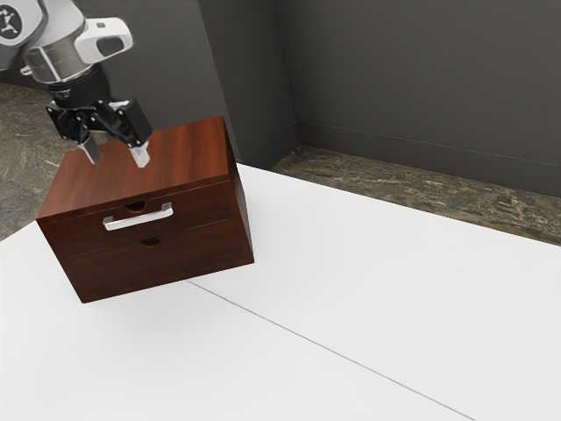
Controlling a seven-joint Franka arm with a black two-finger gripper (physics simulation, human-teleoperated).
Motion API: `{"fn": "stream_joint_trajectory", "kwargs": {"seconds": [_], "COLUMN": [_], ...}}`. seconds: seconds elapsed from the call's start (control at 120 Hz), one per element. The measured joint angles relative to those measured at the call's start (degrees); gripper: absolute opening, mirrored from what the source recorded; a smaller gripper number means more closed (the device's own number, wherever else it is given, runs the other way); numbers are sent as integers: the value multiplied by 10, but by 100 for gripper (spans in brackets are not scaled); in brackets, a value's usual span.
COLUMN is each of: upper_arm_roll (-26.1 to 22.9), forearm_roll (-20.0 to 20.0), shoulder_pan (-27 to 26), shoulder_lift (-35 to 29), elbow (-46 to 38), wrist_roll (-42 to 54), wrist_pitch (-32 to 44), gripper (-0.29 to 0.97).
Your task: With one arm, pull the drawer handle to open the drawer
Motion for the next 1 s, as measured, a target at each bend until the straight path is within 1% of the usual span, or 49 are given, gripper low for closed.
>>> {"fn": "stream_joint_trajectory", "kwargs": {"seconds": [0.192, 0.433, 0.567, 0.683, 0.75, 0.817, 1.0], "upper_arm_roll": [0, 5, 1, -8, -4, 4, 1], "forearm_roll": [0, -5, -9, -9, -8, -8, -11], "shoulder_pan": [9, -16, -26, -21, -20, -17, -20], "shoulder_lift": [0, -2, -29, -48, -50, -49, -40], "elbow": [0, 1, 80, 99, 100, 97, 93], "wrist_roll": [0, 1, -1, -19, -51, -108, -327], "wrist_pitch": [0, -1, -26, -45, -52, -60, -91], "gripper": [65, 65, 65, 65, 65, 65, 65]}}
